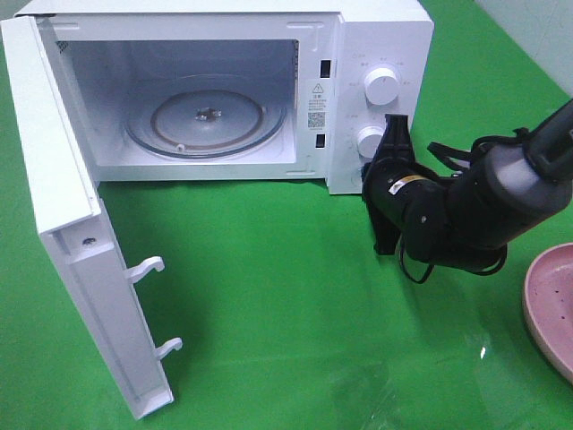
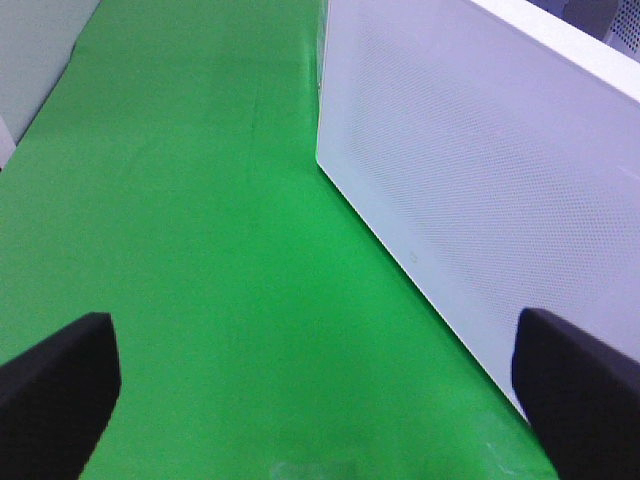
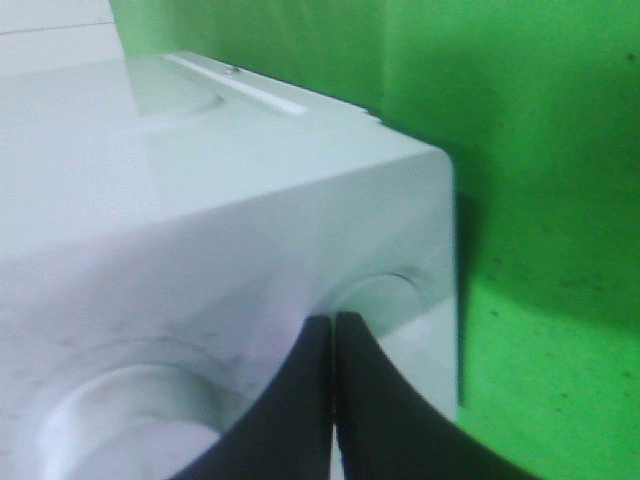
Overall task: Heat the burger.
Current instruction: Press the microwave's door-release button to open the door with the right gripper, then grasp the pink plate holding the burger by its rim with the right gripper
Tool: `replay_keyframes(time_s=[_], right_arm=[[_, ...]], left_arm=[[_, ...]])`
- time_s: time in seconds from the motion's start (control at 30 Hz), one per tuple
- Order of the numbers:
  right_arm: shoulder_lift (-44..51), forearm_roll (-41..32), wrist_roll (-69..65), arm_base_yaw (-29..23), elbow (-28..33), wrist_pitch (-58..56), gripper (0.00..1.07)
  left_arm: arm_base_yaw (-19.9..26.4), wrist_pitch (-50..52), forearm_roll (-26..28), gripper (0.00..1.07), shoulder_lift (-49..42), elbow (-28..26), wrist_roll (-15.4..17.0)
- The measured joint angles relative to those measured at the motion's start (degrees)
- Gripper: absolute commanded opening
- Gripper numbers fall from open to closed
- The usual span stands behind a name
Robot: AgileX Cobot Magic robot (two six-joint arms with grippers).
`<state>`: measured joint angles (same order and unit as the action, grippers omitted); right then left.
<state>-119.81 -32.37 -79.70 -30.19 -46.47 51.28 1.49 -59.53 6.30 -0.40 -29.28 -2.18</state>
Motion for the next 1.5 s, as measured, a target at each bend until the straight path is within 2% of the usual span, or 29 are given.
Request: replay_keyframes(time_s=[0.13, 0.3, 0.6, 0.67, 0.83, 0.9, 1.07, 1.2, 1.37, 1.5], right_arm=[[4.2, 2.4, -0.1, 0.7, 4.2, 1.3, 0.00], [6.0, 4.1, -0.1, 0.7, 6.1, 0.5, 0.01], [12.9, 6.4, 2.1, 0.7, 12.1, -7.0, 0.02], [15.9, 6.4, 7.5, 0.7, 12.9, -12.8, 0.03], [18.3, 6.6, 13.1, 0.7, 13.0, -18.2, 0.04], [21.4, 6.8, 23.6, 0.7, 13.0, -25.0, 0.05], [23.4, 6.8, 31.4, 0.7, 13.1, -28.8, 0.06], [27.8, 6.8, 47.7, 0.7, 13.1, -36.2, 0.08], [29.6, 6.8, 54.0, 0.7, 13.1, -40.0, 0.09], [32.7, 6.8, 63.6, 0.7, 13.1, -48.3, 0.10]], left_arm=[[0.0, 0.0, 0.0, 1.00, 0.0, 0.0, 0.0], [0.0, 0.0, 0.0, 1.00, 0.0, 0.0, 0.0], [0.0, 0.0, 0.0, 1.00, 0.0, 0.0, 0.0], [0.0, 0.0, 0.0, 1.00, 0.0, 0.0, 0.0], [0.0, 0.0, 0.0, 1.00, 0.0, 0.0, 0.0], [0.0, 0.0, 0.0, 1.00, 0.0, 0.0, 0.0], [0.0, 0.0, 0.0, 1.00, 0.0, 0.0, 0.0], [0.0, 0.0, 0.0, 1.00, 0.0, 0.0, 0.0], [0.0, 0.0, 0.0, 1.00, 0.0, 0.0, 0.0], [0.0, 0.0, 0.0, 1.00, 0.0, 0.0, 0.0]])
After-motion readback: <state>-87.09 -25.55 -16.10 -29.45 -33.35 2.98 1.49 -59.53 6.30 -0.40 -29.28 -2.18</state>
